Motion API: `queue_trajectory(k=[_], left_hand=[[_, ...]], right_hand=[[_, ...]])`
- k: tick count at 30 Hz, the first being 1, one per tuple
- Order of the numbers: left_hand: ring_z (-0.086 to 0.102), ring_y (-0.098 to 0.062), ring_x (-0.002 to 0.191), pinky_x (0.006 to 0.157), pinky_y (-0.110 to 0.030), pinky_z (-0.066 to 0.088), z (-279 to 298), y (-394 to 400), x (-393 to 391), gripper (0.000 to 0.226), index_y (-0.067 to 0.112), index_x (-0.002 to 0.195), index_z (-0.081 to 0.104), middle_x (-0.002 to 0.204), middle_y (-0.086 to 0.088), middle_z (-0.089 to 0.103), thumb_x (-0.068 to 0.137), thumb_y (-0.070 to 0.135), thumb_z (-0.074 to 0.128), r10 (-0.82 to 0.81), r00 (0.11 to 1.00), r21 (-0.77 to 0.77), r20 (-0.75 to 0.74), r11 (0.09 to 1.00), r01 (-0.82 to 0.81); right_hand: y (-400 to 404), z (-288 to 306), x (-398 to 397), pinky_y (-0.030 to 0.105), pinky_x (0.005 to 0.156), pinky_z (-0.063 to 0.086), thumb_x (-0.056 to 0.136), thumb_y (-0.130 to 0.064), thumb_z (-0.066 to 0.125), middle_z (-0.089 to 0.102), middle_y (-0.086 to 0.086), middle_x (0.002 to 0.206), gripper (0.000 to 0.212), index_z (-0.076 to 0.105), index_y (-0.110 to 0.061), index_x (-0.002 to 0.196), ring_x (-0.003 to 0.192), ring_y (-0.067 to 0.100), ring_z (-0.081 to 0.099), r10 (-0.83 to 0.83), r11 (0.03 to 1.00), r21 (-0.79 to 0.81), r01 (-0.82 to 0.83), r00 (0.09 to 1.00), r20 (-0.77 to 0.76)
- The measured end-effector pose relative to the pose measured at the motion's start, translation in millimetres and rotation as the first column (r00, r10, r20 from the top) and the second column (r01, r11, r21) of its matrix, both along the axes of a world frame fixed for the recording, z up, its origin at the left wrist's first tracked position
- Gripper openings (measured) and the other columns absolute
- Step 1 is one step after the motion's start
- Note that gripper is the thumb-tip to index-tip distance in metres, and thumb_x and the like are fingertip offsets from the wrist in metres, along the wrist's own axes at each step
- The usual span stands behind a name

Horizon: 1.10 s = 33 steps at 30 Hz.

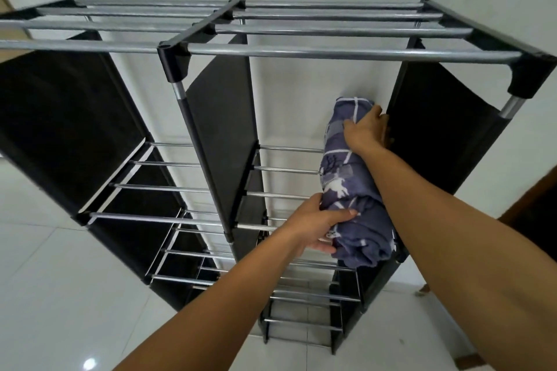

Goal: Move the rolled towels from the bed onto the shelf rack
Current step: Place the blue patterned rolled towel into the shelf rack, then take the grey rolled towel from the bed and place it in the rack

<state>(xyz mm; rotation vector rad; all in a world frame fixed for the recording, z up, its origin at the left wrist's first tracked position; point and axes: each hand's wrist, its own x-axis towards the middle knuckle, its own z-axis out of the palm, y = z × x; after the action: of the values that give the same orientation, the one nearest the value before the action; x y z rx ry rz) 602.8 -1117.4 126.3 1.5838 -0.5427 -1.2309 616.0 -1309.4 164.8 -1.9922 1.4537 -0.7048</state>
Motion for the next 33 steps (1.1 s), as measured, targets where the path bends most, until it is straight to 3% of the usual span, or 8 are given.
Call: queue_trajectory(k=[6,9,12,16,20,23,27,33], left_hand=[[0.065,-0.022,0.094,0.073,-0.04,0.06,-4,9,-2,0.054,0.019,0.131,0.045,0.123,-0.003,0.062,0.085,0.036,0.068,-0.016,0.997,-0.014,0.072,1.0,0.017],[0.067,-0.024,0.085,0.076,-0.038,0.057,-7,22,0,0.062,0.019,0.128,0.044,0.095,-0.002,0.064,0.08,0.05,0.067,0.018,0.91,0.001,0.415,1.0,-0.02],[0.056,-0.017,0.064,0.064,-0.032,0.045,-13,43,-7,0.036,0.017,0.102,0.053,0.062,0.004,0.054,0.082,0.044,0.067,0.15,0.765,-0.157,0.626,0.985,-0.065],[0.051,-0.02,0.059,0.058,-0.031,0.038,-44,49,-44,0.021,0.014,0.082,0.062,0.054,0.005,0.051,0.084,0.035,0.066,-0.144,0.671,-0.094,0.727,0.948,0.306],[0.062,-0.021,0.086,0.078,-0.03,0.049,-77,34,-114,0.031,0.023,0.098,0.06,0.091,-0.006,0.069,0.082,0.049,0.063,-0.728,0.268,0.324,0.631,0.561,0.762],[0.063,-0.025,0.102,0.09,-0.034,0.05,-79,36,-188,0.041,0.024,0.109,0.06,0.109,-0.007,0.069,0.08,0.053,0.062,-0.794,-0.024,0.419,0.607,0.294,0.859],[0.062,-0.024,0.099,0.082,-0.029,0.046,-51,78,-307,0.039,0.016,0.116,0.06,0.102,-0.008,0.07,0.086,0.041,0.063,-0.684,-0.187,0.312,0.705,0.062,0.948],[0.065,-0.025,0.092,0.087,-0.033,0.047,-25,237,-464,0.032,0.01,0.11,0.062,0.097,-0.011,0.071,0.085,0.03,0.066,-0.444,-0.381,0.21,0.811,-0.386,0.898]], right_hand=[[7,6,-5,0.051,0.115,0.025,0.093,-0.032,0.051,0.026,0.018,0.153,0.068,0.021,-0.009,0.149,0.139,0.041,0.031,0.03,1.0,-0.002,-0.03,0.999,-0.028],[33,9,-23,0.047,0.114,0.031,0.092,-0.024,0.052,0.027,0.019,0.152,0.064,0.026,-0.006,0.148,0.138,0.04,0.034,0.111,0.993,-0.037,-0.11,0.994,0.013],[83,6,-66,0.033,0.111,0.029,0.094,-0.02,0.052,0.032,0.017,0.15,0.054,0.036,-0.005,0.143,0.137,0.034,0.036,0.245,0.962,-0.127,-0.242,0.97,0.009],[159,-12,-160,0.008,0.091,0.028,0.094,-0.012,0.053,0.049,0.01,0.137,0.039,0.051,-0.006,0.133,0.123,0.021,0.048,0.3,0.939,-0.167,-0.3,0.954,-0.024],[221,-41,-280,0.013,0.082,0.039,0.096,-0.018,0.052,0.056,-0.008,0.117,0.028,0.058,-0.017,0.123,0.101,0.007,0.055,0.002,1.0,0.018,-0.001,0.999,-0.045],[279,-62,-373,0.019,0.085,0.04,0.094,-0.019,0.056,0.062,-0.001,0.123,0.026,0.06,-0.017,0.12,0.097,0.015,0.062,-0.341,0.924,0.16,0.347,0.938,-0.065],[395,-77,-466,0.026,0.091,0.045,0.092,-0.022,0.058,0.064,0.001,0.119,0.028,0.061,-0.014,0.119,0.1,0.014,0.061,-0.721,0.674,0.207,0.709,0.693,-0.023],[606,-85,-537,0.037,0.097,0.048,0.088,-0.023,0.064,0.067,0.006,0.115,0.032,0.062,-0.009,0.116,0.108,0.023,0.063,-0.983,0.166,0.26,0.951,0.14,0.117]])
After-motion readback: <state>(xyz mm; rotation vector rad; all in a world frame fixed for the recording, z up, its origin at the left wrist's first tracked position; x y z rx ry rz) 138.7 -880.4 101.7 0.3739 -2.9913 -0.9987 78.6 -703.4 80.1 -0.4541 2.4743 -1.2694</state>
